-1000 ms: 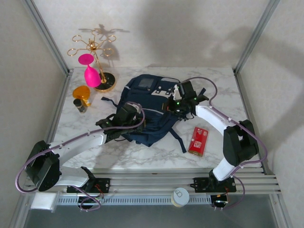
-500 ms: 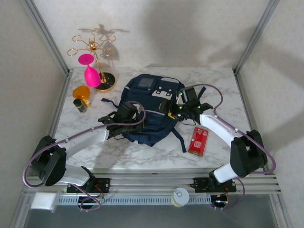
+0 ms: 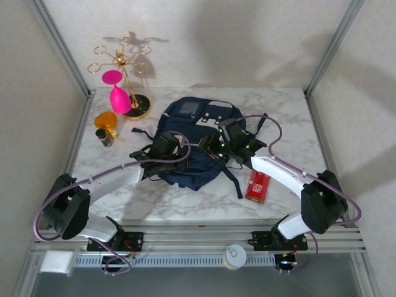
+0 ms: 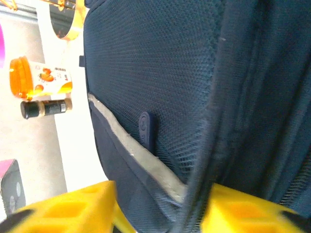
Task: Pack books, pencil case, and school supplies into a backpack
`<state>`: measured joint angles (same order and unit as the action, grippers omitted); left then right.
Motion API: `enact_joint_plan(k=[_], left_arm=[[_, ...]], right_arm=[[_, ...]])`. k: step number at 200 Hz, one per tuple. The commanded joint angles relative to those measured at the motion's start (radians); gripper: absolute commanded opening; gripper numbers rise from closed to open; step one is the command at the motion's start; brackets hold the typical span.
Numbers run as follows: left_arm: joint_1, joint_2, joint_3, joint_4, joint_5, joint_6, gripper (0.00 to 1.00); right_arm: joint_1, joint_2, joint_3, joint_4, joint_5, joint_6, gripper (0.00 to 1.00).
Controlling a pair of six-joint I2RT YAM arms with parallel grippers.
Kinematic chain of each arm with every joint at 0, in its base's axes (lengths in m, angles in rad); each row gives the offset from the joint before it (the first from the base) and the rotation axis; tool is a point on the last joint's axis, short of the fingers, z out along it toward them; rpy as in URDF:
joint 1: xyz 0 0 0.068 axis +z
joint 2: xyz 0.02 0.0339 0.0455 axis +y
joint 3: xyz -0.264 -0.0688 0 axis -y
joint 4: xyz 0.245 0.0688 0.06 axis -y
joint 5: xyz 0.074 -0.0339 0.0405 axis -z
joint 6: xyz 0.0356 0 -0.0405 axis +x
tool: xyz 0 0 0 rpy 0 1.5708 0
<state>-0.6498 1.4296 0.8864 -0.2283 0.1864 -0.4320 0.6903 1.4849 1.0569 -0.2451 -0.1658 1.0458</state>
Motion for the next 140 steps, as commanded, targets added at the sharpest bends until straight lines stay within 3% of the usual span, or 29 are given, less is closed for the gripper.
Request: enact_joint_plan(k=[1,30,93,140], left_arm=[[0.001,0.004,0.003,0.018,0.028,0.019,0.00],[0.003,-0.024,-0.009,-0.004,-0.006,0.013,0.00],[0.072,-0.034,0.001,-0.143,-0.152,0.079,0.00],[0.174,0.033,0.059,-0.108,-0.153,0.173,0.00]], right_arm=[[0.024,0.034,0.063,0.024,0.036,-0.008,0.32],[-0.038,0.072,0.083,-0.001,0.009,-0.094,0.00],[-0.210,0.054,0.167,-0.140,-0.092,-0.453,0.00],[-0.352,0.139,0.249,-0.178,-0.206,-0.673,0.00]])
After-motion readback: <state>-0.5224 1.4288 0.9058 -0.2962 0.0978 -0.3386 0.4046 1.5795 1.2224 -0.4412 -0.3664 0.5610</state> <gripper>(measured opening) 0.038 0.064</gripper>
